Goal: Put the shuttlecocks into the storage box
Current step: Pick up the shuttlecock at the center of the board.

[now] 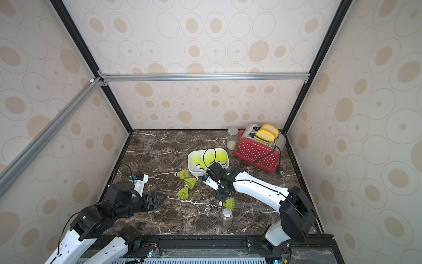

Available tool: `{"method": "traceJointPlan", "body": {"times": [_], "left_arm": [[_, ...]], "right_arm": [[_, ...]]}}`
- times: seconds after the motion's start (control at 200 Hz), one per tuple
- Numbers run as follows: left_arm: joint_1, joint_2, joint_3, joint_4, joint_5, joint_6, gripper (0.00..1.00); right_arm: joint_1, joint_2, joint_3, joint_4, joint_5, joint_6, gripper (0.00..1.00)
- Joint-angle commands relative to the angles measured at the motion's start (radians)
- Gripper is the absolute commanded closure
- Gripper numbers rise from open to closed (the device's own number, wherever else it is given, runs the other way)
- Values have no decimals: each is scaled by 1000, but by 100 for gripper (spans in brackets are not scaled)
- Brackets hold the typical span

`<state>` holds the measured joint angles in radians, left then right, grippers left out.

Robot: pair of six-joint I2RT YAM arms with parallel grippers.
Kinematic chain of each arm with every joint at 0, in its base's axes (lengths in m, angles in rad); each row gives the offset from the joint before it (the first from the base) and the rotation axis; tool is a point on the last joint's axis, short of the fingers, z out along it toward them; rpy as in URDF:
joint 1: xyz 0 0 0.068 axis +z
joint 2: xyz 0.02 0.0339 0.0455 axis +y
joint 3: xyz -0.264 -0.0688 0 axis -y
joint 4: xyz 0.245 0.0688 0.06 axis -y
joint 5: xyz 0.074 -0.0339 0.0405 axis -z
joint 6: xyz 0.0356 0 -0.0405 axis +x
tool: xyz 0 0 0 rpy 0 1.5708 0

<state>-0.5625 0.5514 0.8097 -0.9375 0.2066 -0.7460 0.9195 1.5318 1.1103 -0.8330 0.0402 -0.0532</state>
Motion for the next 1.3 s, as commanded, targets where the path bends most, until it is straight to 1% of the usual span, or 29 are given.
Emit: {"method": "traceJointPlan", "body": {"times": [0.0,0.095,0.18,0.27,0.376,0.391,0.446,0.511,0.591,0.661,0.711,0.801,0.861,0.911,1.002,1.042,1.152,1.297], "left_arm": [[1,22,1,10,29,25,22],[1,58,-14,63,76,25,22],[-1,114,-38,135,133,56,25],[-25,199,-53,206,148,152,27],[-91,346,-29,297,114,279,26],[-103,371,-22,334,105,295,26],[-144,471,6,392,94,365,26],[-179,595,62,418,89,451,26],[-209,726,130,440,133,569,27],[-251,818,188,436,125,695,26],[-268,880,229,425,127,771,26],[-275,978,302,413,112,860,26],[-276,1024,342,415,99,907,27],[-283,1057,368,414,110,963,27],[-336,1110,391,401,82,1111,25],[-356,1132,391,405,69,1154,25],[-373,1188,379,465,70,1175,25],[-388,1197,336,570,65,1207,25]], "right_arm": [[-2,71,62,-99,16,-38,57],[-4,43,59,-70,86,42,54],[-30,-17,48,-38,82,114,52],[-96,-70,54,-63,65,192,52],[-181,-149,56,-98,19,242,53],[-191,-161,54,-100,12,248,53],[-232,-215,48,-105,-35,261,53],[-277,-277,38,-112,-104,273,53],[-324,-359,18,-119,-205,285,53],[-378,-431,-10,-138,-272,319,53],[-425,-482,-33,-155,-345,345,53],[-477,-577,-67,-205,-382,377,53],[-492,-630,-76,-238,-385,384,52],[-500,-663,-78,-263,-385,386,52],[-505,-697,-78,-295,-377,383,52],[-506,-704,-77,-305,-370,380,51],[-508,-710,-70,-320,-351,377,51],[-510,-705,-45,-331,-348,377,51]]}}
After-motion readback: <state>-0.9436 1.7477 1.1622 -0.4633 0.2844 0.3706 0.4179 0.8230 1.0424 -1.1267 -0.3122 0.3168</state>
